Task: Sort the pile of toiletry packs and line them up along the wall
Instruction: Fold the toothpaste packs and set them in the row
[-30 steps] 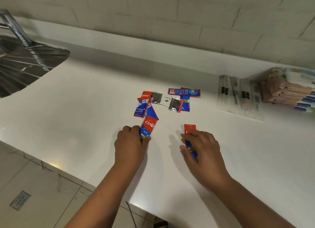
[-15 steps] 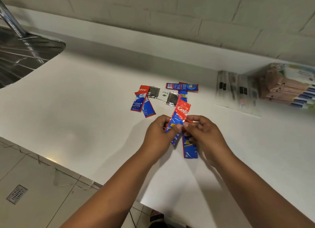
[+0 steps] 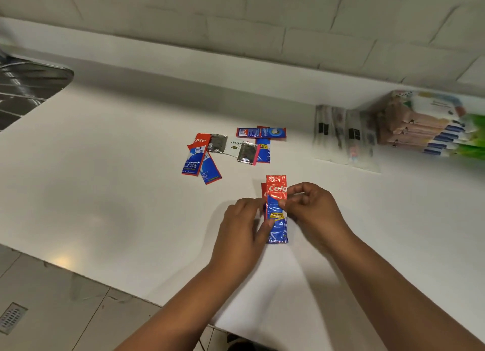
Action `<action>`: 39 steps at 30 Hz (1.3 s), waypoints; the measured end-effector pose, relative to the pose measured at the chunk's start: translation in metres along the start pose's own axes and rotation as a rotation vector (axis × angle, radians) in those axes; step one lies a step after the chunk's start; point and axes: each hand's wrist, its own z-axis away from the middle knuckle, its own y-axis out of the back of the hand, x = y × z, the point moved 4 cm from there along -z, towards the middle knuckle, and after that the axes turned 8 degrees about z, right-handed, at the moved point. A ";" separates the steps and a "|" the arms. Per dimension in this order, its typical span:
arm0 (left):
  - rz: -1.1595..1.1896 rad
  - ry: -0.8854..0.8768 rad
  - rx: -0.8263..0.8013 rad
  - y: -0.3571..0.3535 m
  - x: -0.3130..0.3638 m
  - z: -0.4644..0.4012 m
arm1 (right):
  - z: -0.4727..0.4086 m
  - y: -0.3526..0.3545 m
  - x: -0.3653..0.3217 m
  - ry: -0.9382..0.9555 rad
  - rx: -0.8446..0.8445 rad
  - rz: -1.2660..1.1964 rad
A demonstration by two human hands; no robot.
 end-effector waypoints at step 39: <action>-0.020 0.030 0.090 0.030 -0.017 -0.023 | 0.000 -0.012 -0.027 0.509 0.024 0.777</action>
